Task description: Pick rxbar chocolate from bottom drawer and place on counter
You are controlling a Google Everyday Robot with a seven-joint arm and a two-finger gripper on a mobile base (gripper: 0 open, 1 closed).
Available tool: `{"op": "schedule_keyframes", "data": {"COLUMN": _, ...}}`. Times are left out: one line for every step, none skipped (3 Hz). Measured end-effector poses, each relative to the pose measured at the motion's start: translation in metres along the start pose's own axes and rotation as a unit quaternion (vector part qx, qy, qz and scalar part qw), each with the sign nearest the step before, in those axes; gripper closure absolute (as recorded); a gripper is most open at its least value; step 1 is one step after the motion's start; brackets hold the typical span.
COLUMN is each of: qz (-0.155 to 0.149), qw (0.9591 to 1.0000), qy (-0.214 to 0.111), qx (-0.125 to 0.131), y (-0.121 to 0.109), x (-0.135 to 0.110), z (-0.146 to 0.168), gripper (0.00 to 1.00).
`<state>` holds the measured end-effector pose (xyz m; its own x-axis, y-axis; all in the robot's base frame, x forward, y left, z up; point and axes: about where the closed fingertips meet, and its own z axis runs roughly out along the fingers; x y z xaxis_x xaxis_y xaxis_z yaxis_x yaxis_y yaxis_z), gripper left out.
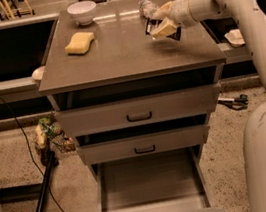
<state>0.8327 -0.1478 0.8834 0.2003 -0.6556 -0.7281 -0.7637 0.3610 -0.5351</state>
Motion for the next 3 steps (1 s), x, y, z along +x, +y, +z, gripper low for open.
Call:
{"op": "schedule_keyframes", "data": {"qz": 0.007, "qw": 1.0000, "qy": -0.003, "qx": -0.004, "y": -0.0003, "x": 0.0046, "z": 0.0040, "gripper": 0.36}}
{"op": "schedule_keyframes", "data": {"qz": 0.012, "qw": 0.9999, "qy": -0.004, "qx": -0.006, "y": -0.0009, "x": 0.0079, "z": 0.0057, "gripper": 0.13}}
{"op": "schedule_keyframes", "data": {"qz": 0.014, "qw": 0.9999, "qy": -0.004, "qx": -0.009, "y": -0.0011, "x": 0.0091, "z": 0.0070, "gripper": 0.00}}
